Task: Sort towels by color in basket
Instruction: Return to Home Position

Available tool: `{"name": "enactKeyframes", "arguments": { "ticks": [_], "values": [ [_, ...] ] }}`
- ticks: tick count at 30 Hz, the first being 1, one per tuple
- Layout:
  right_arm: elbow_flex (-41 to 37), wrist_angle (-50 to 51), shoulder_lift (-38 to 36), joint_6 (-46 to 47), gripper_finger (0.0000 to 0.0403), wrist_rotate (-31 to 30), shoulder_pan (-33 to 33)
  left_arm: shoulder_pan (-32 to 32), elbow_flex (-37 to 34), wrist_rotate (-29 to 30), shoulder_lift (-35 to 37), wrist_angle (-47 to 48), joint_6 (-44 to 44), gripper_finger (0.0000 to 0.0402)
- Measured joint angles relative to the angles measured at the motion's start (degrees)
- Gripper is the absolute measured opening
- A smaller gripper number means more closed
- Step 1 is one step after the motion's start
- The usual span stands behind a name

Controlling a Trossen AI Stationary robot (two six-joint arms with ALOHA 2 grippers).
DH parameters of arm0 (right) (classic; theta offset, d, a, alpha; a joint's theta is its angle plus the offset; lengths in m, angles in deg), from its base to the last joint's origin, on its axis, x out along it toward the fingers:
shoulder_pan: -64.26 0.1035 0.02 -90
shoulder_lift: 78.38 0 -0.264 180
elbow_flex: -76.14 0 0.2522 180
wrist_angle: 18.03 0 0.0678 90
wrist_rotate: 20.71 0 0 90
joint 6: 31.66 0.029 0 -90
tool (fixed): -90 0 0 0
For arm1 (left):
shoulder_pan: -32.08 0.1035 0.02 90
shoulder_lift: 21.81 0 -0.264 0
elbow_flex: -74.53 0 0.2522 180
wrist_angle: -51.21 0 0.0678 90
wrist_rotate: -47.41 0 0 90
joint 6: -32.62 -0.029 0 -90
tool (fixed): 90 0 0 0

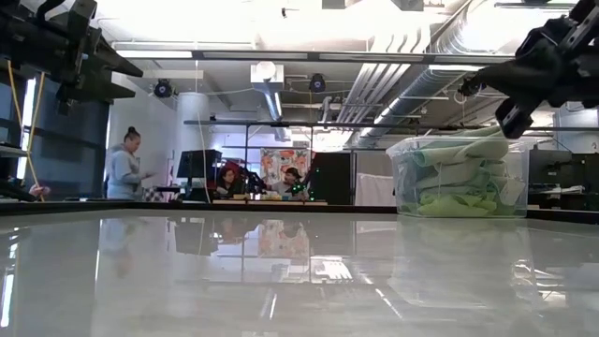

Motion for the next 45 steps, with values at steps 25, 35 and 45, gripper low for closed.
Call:
{"name": "enactKeyframes", "arguments": {
  "ticks": [25,35,45],
  "values": [
    [0.02,1.41,0.01,-3.22,0.0001,0.15,-5.01,-0.02,-2.27,-10.62,0.02,-9.39,-14.65,0.0182],
    [0.02,1.52,0.04,-3.22,0.0,0.15,-5.01,0.0,-17.18,-22.05,-0.13,-38.97,-30.96,0.0151],
    [0.02,1.52,0.06,-3.22,0.0,0.15,-5.01,0.0,-17.03,-38.7,-0.2,-28.17,-45.85,0.0077]
  ]
}}
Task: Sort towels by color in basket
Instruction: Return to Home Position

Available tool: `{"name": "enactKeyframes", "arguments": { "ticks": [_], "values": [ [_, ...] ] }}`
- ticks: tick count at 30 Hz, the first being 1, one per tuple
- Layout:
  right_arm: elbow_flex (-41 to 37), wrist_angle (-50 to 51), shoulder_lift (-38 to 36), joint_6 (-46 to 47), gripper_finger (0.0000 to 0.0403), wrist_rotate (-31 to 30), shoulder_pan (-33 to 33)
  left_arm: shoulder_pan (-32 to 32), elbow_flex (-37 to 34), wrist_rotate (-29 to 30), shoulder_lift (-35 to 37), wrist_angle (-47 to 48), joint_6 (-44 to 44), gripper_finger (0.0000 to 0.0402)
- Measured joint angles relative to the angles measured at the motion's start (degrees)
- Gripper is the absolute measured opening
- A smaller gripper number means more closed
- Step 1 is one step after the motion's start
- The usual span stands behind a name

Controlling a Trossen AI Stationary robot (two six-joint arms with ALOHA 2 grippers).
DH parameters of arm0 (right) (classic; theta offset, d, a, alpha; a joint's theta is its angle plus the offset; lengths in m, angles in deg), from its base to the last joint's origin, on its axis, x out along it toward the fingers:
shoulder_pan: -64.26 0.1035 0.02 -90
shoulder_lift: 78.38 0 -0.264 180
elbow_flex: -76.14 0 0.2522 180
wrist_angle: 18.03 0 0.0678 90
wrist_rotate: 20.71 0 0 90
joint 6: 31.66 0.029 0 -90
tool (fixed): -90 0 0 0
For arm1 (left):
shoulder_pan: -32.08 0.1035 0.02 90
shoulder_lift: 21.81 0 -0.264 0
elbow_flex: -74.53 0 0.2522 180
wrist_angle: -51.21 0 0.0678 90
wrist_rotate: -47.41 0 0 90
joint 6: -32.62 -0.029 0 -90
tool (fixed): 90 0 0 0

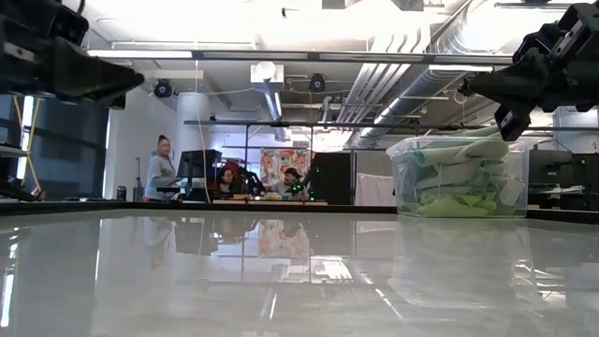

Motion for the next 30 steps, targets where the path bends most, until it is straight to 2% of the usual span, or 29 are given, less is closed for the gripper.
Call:
{"name": "enactKeyframes", "arguments": {
  "ticks": [4,30],
  "values": [
    [0.0,0.01,0.02,0.0,0.0,-0.02,0.0,-0.63,-0.04,-4.86,-1.19,0.1,3.09,0.0054],
    [0.0,0.02,0.02,0.0,0.0,-0.02,0.0,-0.72,-0.04,-4.57,-2.1,0.34,4.36,0.0046]
  ]
}}
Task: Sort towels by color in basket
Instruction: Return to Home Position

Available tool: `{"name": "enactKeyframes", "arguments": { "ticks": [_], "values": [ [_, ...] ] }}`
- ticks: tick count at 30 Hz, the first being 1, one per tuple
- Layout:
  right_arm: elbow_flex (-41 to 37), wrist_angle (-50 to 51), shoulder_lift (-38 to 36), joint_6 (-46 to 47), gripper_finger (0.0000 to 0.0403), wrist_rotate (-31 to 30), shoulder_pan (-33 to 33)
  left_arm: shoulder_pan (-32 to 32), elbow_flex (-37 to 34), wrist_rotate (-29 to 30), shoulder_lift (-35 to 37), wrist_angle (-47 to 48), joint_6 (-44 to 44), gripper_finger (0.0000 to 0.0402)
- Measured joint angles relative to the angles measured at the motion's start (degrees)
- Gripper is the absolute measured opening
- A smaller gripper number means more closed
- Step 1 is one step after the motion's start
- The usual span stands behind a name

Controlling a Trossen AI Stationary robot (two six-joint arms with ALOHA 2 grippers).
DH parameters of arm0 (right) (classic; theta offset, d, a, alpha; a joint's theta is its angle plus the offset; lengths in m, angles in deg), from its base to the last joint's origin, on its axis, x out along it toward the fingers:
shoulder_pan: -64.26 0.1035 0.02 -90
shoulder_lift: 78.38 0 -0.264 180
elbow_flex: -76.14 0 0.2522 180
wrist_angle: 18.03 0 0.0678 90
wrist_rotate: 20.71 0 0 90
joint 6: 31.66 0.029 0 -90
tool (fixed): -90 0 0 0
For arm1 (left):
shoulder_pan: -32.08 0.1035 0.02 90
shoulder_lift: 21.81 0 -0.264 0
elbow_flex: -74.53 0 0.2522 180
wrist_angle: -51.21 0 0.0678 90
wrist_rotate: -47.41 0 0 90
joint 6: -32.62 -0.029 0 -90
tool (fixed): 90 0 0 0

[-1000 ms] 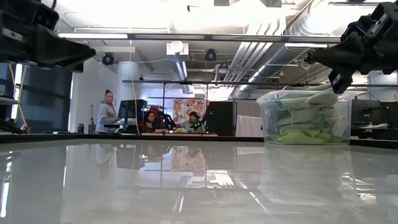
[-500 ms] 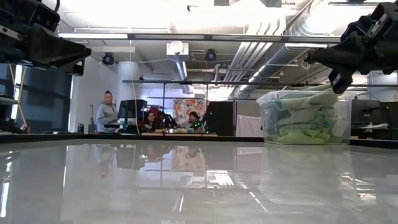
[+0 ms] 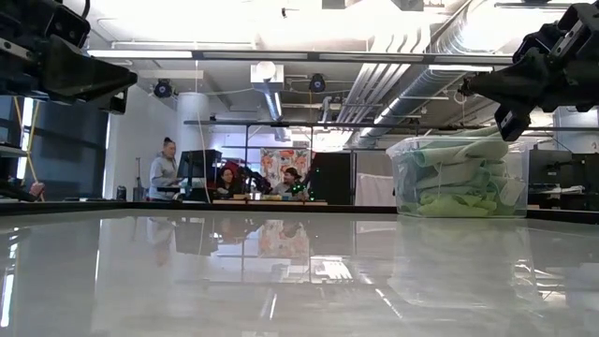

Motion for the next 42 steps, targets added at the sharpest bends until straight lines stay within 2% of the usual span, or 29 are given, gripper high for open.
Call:
{"name": "enactKeyframes", "arguments": {
  "ticks": [42],
  "values": [
    [0.0,0.0,0.0,0.01,0.0,-0.01,0.0,-0.28,0.0,0.26,0.98,0.04,0.0,0.0046]
  ]
}}
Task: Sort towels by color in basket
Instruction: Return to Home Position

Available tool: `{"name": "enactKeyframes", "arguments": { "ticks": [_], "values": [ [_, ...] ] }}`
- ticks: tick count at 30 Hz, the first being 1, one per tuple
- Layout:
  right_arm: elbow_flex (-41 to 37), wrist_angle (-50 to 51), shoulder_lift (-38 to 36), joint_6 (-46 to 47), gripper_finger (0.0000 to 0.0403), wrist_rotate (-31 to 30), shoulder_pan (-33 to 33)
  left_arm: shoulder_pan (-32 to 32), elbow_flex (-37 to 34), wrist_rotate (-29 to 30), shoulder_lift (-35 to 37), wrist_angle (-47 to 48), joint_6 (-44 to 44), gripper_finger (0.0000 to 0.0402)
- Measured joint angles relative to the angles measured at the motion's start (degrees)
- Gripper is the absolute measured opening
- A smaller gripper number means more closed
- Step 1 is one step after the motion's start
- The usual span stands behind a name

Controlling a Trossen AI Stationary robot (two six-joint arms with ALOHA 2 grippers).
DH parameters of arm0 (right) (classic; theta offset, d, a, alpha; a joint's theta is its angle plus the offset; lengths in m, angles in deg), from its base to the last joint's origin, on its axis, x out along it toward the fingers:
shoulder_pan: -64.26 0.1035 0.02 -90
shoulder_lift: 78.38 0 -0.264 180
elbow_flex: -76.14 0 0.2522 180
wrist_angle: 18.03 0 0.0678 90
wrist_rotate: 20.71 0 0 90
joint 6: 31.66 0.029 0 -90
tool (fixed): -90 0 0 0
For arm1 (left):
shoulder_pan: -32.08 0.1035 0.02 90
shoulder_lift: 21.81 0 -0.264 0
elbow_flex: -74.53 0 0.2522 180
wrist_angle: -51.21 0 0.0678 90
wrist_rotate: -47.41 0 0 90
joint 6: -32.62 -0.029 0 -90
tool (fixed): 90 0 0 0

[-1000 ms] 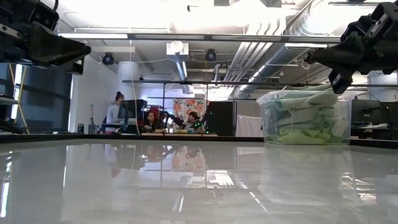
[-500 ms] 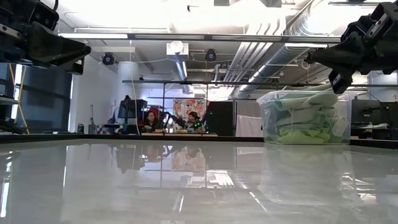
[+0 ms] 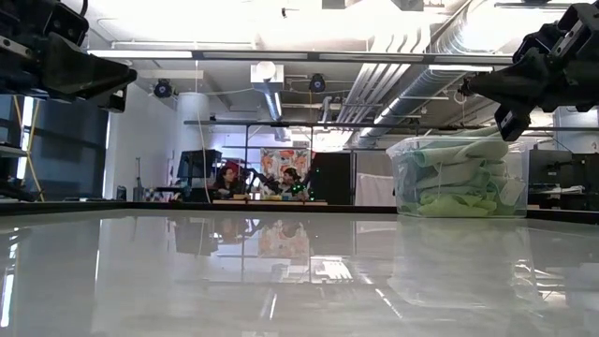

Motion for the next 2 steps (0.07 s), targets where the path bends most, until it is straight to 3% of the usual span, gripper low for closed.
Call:
{"name": "enactKeyframes", "arguments": {
  "ticks": [2],
  "values": [
    [0.0,0.0,0.0,0.0,0.0,0.0,0.0,0.0,0.0,0.0,0.0,0.0,0.0,0.0046]
  ]
}}
